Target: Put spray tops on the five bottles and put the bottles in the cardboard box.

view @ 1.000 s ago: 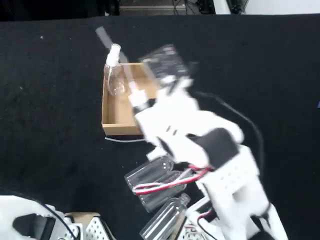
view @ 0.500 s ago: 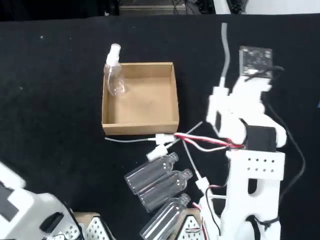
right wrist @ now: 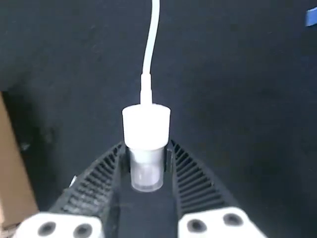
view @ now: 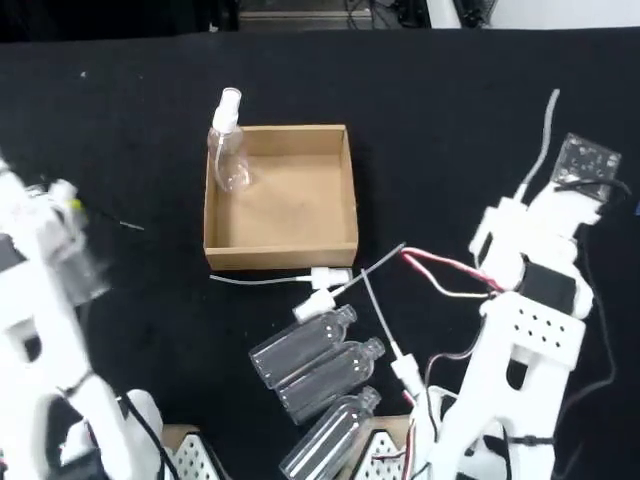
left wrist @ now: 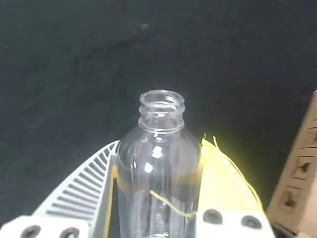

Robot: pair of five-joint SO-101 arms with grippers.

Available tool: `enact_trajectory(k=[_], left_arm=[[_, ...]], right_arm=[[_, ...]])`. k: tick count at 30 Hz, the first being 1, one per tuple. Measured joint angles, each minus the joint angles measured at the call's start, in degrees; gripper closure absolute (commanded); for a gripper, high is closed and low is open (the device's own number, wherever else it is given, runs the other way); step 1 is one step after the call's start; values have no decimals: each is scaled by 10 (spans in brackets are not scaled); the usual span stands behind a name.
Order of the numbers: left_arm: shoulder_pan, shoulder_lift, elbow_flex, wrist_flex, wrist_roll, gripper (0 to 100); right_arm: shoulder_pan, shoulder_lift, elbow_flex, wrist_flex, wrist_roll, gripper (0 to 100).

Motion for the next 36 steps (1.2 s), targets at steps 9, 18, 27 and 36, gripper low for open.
enact_trajectory(k=[9,18,27,36], left_arm=[[81,-164,241,-219,49,970],[89,-309,399,-281,120,970],[89,-489,517,-282,142,970],[93,-632,564,-276,142,970]], right_arm=[[74,203,-75,11,-67,985],[81,309,-105,40,-235,720],[-4,310,-215,199,-166,750],[22,310,-270,280,346,750]])
